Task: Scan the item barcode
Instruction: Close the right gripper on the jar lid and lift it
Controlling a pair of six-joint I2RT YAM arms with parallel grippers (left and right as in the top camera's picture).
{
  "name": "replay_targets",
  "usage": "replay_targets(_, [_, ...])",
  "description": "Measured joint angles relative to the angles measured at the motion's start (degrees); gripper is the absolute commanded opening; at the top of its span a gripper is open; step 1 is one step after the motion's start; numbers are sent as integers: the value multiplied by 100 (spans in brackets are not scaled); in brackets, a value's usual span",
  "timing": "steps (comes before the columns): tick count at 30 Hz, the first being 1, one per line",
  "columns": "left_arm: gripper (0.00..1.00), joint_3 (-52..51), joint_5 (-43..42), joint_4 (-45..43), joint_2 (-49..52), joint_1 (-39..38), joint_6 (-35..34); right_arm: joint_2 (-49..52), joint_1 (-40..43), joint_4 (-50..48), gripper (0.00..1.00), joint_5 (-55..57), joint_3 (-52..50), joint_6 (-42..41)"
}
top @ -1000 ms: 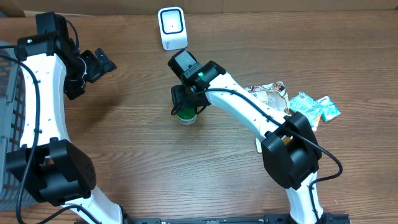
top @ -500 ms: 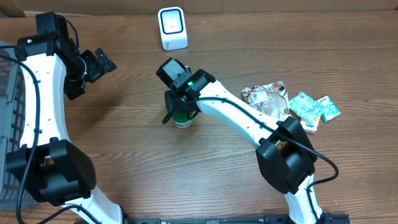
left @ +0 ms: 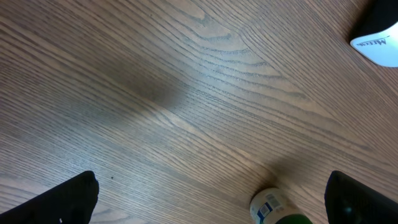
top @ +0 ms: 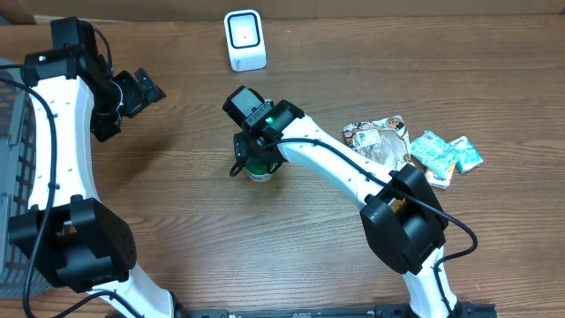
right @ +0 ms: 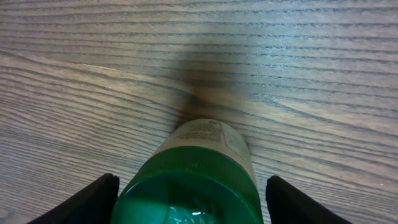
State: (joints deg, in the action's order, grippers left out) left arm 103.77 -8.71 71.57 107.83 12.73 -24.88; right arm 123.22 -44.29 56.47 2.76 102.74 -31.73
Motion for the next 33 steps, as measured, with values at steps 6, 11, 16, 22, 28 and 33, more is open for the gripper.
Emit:
replay_targets(6, [99, 0, 0, 0, -2, 0, 0, 4, -9, -2, 74, -42, -2, -44])
replay_targets(11, [100, 0, 0, 0, -2, 0, 0, 7, -59, -39, 79, -46, -13, 186])
replay_targets(16, [100, 0, 0, 0, -2, 0, 0, 9, -170, -46, 78, -46, -13, 393])
replay_targets(22, [100, 0, 0, 0, -2, 0, 0, 9, -197, -37, 77, -48, -42, 476])
replay_targets(28, [100, 0, 0, 0, -2, 0, 0, 28, -197, -33, 69, -46, -118, 492])
replay_targets(33, [100, 0, 0, 0, -2, 0, 0, 31, -197, -33, 59, -31, -118, 494])
